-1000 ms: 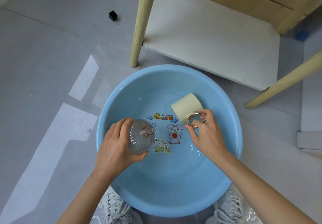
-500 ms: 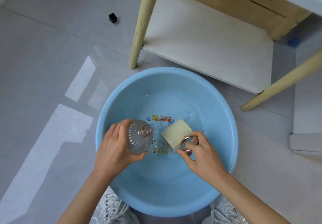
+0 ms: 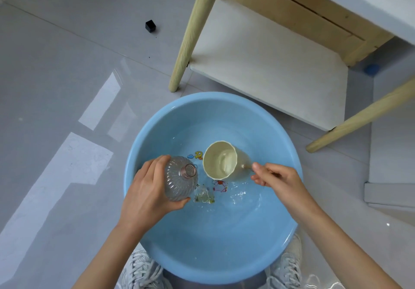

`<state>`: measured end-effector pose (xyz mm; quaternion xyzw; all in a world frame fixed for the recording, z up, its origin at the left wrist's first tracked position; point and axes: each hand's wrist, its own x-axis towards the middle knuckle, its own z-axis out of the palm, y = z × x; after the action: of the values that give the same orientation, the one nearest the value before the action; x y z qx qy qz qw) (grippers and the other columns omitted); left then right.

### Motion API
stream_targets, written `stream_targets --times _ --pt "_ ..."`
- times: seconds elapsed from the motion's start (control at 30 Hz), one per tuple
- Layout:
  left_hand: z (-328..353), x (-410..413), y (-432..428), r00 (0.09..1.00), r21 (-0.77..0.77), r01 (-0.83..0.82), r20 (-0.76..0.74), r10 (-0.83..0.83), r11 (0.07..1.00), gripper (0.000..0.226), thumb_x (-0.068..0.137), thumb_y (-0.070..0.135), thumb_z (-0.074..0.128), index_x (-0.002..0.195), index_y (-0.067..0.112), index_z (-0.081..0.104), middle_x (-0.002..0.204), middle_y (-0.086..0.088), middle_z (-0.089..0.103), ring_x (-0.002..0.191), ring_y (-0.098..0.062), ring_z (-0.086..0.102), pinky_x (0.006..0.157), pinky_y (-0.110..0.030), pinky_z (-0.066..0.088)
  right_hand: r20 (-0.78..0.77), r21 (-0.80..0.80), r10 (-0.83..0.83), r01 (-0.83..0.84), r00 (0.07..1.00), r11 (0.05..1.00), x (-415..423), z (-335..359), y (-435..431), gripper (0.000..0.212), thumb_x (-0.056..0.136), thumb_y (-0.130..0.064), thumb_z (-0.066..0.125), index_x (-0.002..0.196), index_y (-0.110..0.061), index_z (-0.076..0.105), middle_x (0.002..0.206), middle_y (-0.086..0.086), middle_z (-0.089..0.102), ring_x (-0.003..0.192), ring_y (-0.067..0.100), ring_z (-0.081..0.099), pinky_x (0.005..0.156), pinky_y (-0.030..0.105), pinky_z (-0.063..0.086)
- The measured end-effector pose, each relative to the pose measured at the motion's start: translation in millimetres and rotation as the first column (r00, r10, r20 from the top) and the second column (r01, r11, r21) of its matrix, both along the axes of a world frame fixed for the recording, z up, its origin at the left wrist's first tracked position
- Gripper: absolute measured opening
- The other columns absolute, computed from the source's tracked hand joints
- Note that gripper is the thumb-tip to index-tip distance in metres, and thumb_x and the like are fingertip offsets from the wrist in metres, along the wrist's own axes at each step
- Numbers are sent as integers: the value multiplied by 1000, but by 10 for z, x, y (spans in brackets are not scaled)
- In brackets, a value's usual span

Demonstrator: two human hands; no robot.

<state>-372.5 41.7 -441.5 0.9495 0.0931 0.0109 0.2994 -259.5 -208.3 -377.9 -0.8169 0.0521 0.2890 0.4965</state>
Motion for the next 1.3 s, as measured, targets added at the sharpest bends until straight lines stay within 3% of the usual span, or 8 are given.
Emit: stream_targets --times 0.07,0.17,0.4,0.6,0.83,1.0,1.17,1.3 --pt "2 2 4 1000 -10 -4 12 4 1000 98 41 42 91 121 7 46 112 -6 61 102 -21 46 84 -26 36 -45 123 -27 33 999 992 53 87 7 68 60 -68 76 62 -1 61 68 3 60 83 19 67 92 42 52" --pt "13 0 3 1000 -27 -12 28 12 1000 97 41 41 91 120 6 47 111 -6 61 102 -19 46 84 -23 36 -89 261 -49 71 995 963 102 232 28 87 48 -70 80 67 11 55 82 15 62 85 21 69 83 29 54" --pt "64 -7 -9 997 -80 -56 55 61 995 97 41 42 91 121 7 47 111 -5 62 103 -16 46 83 -22 35 -61 330 52 -29 997 944 128 482 206 55 60 -65 77 52 -17 53 77 5 64 92 25 67 88 28 52" --pt "82 -12 5 995 -130 -72 61 80 989 99 40 44 92 121 8 46 113 -5 61 104 -16 45 84 -20 35 54 194 105 -114 993 974 73 534 389 44 58 -74 72 59 -30 70 94 34 56 96 27 67 101 44 47" --pt "80 -18 16 993 -161 -89 59 100 983 92 51 64 66 123 11 43 115 -3 61 105 -15 47 85 -19 35 182 132 166 -191 969 973 41 583 481 39 62 -72 70 56 -33 68 103 6 67 95 39 59 85 38 51" --pt "76 -24 21 993 -156 -88 64 99 984 92 51 63 67 123 11 44 114 -3 61 104 -14 47 83 -19 35 234 115 225 -257 946 960 43 642 507 28 80 -25 62 56 -39 69 106 15 63 84 18 61 69 12 44" --pt "69 -28 19 994 -138 -83 63 92 987 98 45 53 85 123 10 45 114 -4 61 104 -15 47 83 -21 35 311 83 256 -294 915 952 29 611 491 12 75 -45 68 67 -37 72 104 2 63 96 7 62 78 13 44" --pt "62 -29 15 994 -135 -86 52 94 987 99 45 52 86 123 9 45 114 -5 61 104 -16 47 83 -22 35 370 64 255 -299 893 952 22 566 476 39 75 -65 65 71 -26 69 105 -7 62 97 18 65 85 22 48"
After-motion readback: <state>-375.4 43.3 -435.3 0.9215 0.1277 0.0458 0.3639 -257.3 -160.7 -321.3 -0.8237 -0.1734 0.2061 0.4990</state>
